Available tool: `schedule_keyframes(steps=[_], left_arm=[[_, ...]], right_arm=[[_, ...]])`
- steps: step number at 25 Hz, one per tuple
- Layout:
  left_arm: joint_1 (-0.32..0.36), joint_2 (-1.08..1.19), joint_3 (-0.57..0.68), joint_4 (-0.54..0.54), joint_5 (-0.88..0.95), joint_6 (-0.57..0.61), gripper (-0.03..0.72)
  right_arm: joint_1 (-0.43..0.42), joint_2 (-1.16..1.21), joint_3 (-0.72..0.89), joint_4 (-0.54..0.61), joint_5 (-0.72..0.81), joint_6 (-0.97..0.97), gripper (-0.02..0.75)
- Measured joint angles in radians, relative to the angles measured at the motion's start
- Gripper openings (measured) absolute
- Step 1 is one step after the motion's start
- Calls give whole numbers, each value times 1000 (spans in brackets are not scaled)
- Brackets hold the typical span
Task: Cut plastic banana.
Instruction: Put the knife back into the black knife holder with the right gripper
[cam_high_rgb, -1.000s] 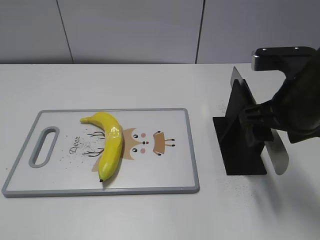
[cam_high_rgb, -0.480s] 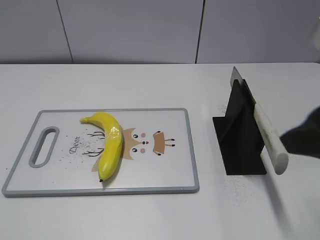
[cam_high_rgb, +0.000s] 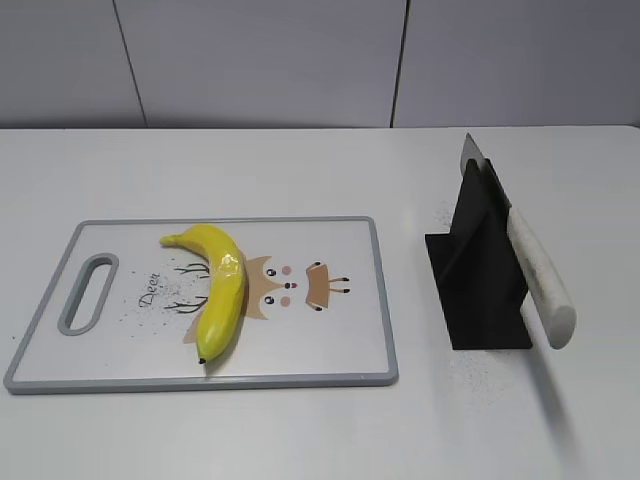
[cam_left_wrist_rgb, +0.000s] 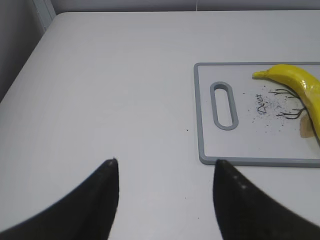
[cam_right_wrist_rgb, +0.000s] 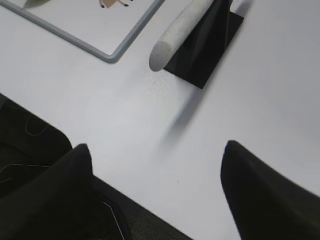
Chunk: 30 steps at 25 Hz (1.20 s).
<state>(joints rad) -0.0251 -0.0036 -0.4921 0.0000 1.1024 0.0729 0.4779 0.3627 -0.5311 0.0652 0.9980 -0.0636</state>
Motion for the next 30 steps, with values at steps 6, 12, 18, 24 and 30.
schedule_keyframes(steps=[6, 12, 18, 24, 30], left_arm=[[0, 0, 0, 0, 0, 0, 582], [0, 0, 0, 0, 0, 0, 581], [0, 0, 0, 0, 0, -1, 580], [0, 0, 0, 0, 0, -1, 580], [0, 0, 0, 0, 0, -1, 580]], right_arm=[[0, -172, 21, -27, 40, 3, 594], [0, -327, 25, -65, 40, 4, 594], [-9, -368, 25, -65, 41, 5, 594], [-166, -368, 25, -65, 41, 5, 594], [-400, -368, 25, -65, 41, 5, 594]])
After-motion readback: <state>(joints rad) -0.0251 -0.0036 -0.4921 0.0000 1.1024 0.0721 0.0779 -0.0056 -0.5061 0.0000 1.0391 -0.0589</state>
